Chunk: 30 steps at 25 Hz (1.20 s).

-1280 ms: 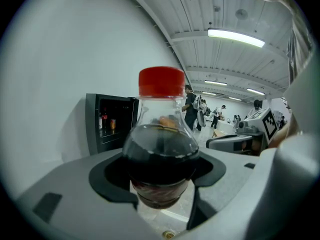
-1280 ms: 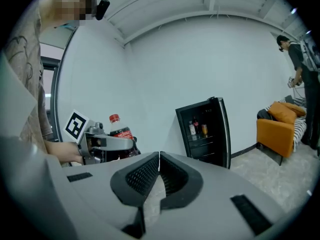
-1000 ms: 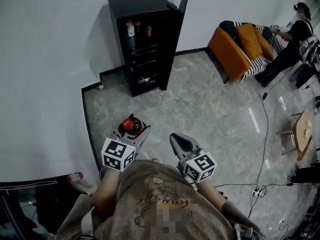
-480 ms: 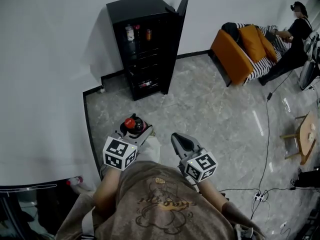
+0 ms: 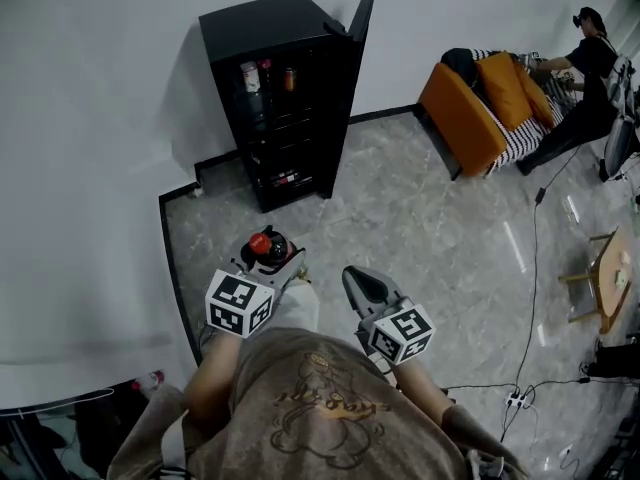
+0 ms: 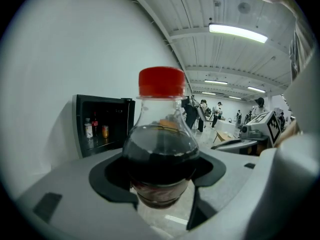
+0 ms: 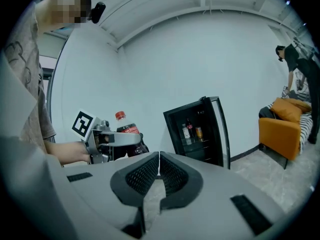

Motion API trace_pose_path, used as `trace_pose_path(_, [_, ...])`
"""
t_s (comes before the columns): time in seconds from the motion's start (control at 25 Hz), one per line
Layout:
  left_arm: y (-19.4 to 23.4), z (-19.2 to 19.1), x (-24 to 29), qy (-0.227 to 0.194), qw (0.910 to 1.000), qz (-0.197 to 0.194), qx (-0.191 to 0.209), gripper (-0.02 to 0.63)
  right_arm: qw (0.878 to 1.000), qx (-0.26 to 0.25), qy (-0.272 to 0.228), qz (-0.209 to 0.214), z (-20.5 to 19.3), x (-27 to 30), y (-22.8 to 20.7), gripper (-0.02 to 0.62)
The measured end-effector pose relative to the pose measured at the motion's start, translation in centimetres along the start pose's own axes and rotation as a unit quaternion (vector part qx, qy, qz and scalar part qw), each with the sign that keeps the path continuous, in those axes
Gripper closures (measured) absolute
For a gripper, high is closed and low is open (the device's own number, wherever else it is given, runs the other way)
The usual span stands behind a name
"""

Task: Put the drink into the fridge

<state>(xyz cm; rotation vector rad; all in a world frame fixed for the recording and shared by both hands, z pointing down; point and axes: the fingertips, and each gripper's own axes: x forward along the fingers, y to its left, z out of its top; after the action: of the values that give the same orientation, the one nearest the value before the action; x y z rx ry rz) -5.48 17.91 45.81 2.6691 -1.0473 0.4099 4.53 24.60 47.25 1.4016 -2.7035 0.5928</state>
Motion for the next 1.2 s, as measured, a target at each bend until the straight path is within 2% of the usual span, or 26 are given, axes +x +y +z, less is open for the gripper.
trace_pose_path(0.32, [3.8, 1.9, 4.4, 0.012, 0.9999, -0.007, -0.002, 0.295, 1.0, 0.008, 0.005, -0.002, 2.3, 4.4, -3.7, 0.574])
trace_pose_path(0.96, [14.6, 6.0, 13.1, 0.024, 0.9996, -0.01, -0.013, 0.295, 1.0, -0.001, 0.011, -0.002, 9.0, 16.6, -10.8, 0.574])
trace_pose_path(1.2, [17.7, 7.2, 16.4, 0.026, 0.9994, -0.016, -0.015, 0.295, 1.0, 0.001, 0.0, -0.006, 11.1, 20.0, -13.3, 0.574])
